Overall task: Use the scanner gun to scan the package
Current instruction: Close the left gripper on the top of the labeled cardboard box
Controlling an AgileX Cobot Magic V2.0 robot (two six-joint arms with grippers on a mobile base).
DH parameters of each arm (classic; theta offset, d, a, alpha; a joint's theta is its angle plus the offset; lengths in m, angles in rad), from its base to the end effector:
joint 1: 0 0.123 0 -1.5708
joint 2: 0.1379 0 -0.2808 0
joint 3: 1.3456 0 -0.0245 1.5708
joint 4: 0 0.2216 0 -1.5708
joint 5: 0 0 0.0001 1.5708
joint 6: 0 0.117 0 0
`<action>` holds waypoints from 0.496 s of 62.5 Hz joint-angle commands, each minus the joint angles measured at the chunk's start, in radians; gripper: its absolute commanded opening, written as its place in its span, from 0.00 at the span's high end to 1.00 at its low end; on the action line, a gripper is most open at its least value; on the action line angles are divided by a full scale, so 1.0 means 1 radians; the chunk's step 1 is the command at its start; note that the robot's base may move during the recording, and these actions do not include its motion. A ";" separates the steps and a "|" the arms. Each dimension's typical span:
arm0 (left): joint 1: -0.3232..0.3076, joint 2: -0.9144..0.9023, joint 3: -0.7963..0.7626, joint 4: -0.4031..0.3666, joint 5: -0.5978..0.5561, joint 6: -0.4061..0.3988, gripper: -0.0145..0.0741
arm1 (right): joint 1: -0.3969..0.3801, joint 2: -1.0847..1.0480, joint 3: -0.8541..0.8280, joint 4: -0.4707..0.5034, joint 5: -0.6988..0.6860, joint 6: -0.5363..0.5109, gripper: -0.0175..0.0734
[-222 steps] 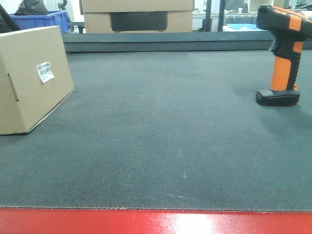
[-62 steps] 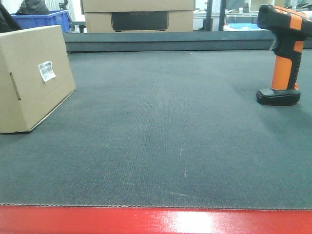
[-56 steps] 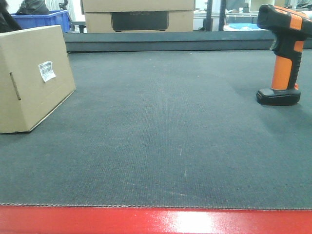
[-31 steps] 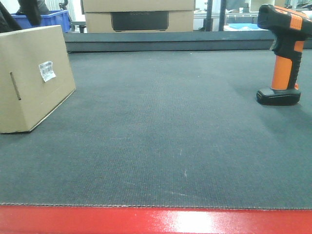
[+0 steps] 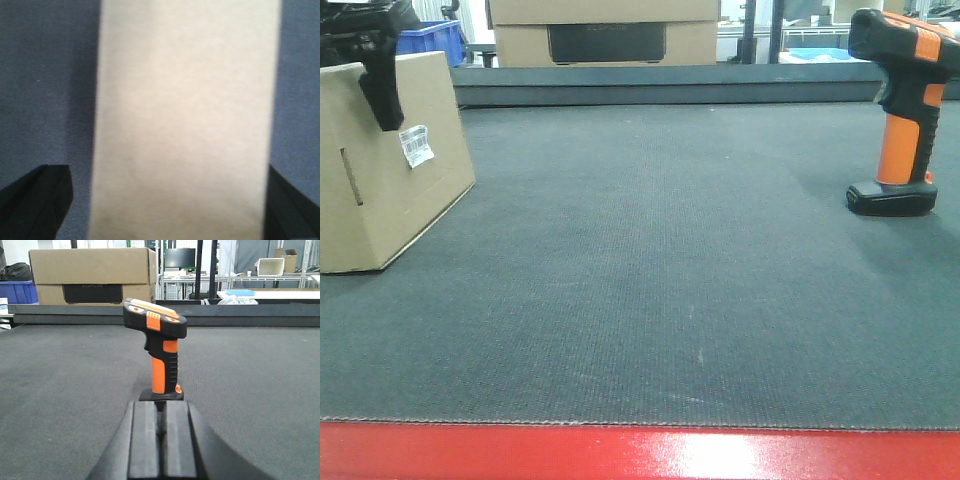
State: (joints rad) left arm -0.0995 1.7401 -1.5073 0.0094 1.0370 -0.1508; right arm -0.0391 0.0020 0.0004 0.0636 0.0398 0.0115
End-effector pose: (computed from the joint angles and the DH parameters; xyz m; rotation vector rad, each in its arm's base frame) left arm 0.3503 -0.0340 0.2744 -0.0663 2.7539 -0.0553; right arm 0.0575 -0.0019 0.2105 0.0850 1.5233 0.0306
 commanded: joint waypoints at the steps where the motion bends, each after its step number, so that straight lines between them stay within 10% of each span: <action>1: 0.002 -0.007 -0.008 -0.016 0.000 0.012 0.19 | 0.000 -0.002 0.000 -0.004 -0.019 -0.002 0.99; 16: 0.002 -0.007 -0.008 -0.009 -0.006 0.010 0.26 | 0.000 -0.002 0.000 -0.004 -0.019 -0.002 0.99; 31: 0.002 -0.007 -0.008 0.002 -0.018 0.010 0.87 | 0.000 -0.002 0.000 -0.004 -0.019 -0.002 0.99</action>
State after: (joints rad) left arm -0.0995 1.7401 -1.5073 0.0069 1.0370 -0.1413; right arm -0.0391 0.0020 0.0004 0.0636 0.0398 0.0115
